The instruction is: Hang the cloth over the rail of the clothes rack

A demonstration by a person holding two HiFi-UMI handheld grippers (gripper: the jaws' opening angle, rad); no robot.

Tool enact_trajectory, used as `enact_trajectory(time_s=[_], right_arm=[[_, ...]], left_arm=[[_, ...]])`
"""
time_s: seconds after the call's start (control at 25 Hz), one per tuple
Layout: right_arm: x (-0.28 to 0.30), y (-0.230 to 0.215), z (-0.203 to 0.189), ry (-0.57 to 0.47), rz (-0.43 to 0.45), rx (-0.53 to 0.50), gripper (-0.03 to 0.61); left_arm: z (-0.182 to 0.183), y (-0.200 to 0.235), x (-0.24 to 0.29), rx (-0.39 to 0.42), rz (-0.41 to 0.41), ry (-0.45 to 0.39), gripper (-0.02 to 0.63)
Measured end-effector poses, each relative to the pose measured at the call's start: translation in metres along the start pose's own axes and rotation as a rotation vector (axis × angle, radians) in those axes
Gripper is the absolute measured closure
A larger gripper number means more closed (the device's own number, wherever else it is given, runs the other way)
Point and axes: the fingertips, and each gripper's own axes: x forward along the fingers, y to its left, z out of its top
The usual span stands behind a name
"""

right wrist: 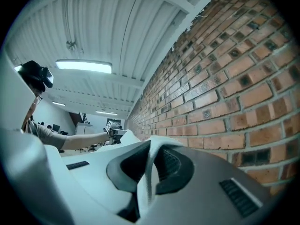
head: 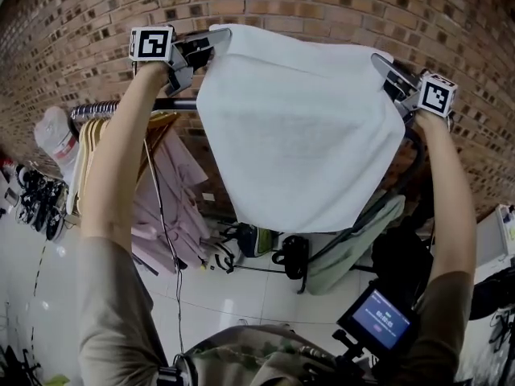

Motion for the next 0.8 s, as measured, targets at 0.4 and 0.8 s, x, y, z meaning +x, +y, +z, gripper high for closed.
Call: enact_trajectory(time_s=[0.4, 0.8], right_arm=[[0.004, -0.001, -0.052, 0.154, 0.007, 0.030, 0.561], [0.005, -0.020, -0.072, 0.224, -0.031, 0.070, 0.561]], left_arm=[[-0.047, 0.029, 0.021, -0.071, 0.032, 0.225, 0.598], [-0.070, 0.051, 0.021, -0.045, 0.089, 0.232, 0.597]])
